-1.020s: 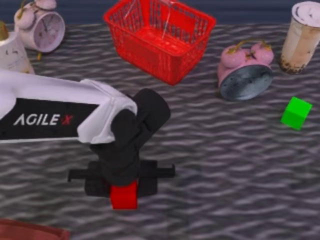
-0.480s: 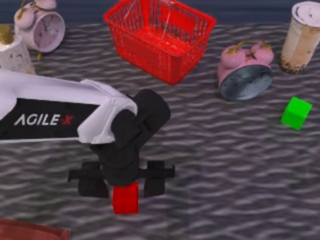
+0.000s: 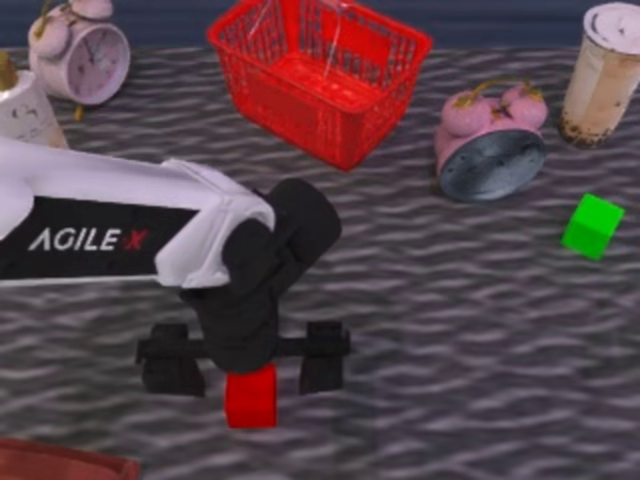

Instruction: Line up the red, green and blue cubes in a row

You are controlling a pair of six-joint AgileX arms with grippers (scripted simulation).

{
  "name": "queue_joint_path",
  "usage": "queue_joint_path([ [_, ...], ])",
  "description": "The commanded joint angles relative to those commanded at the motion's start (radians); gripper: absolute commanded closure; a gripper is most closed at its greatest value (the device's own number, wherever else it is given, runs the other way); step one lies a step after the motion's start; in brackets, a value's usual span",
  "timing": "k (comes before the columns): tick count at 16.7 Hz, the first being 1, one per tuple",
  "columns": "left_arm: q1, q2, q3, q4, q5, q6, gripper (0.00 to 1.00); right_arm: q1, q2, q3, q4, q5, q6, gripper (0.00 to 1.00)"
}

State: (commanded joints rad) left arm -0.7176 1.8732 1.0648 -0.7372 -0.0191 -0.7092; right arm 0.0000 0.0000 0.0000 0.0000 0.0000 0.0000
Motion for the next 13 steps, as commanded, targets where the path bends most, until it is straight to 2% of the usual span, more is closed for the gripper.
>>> queue_joint_path([
  [4,-0.002,-0.017,0.03,-0.041,-0.001,-0.001,0.0,0.0,0.0,0.0,0.0,0.0,0.0,0.0],
  [9,0.01,-0.098,0.133,-0.241,0.0,-0.009,0.0,0.0,0.0,0.0,0.0,0.0,0.0,0.0],
  [13,0.014,-0.12,0.153,-0.273,-0.001,-0.008,0.0,0.0,0.0,0.0,0.0,0.0,0.0,0.0],
])
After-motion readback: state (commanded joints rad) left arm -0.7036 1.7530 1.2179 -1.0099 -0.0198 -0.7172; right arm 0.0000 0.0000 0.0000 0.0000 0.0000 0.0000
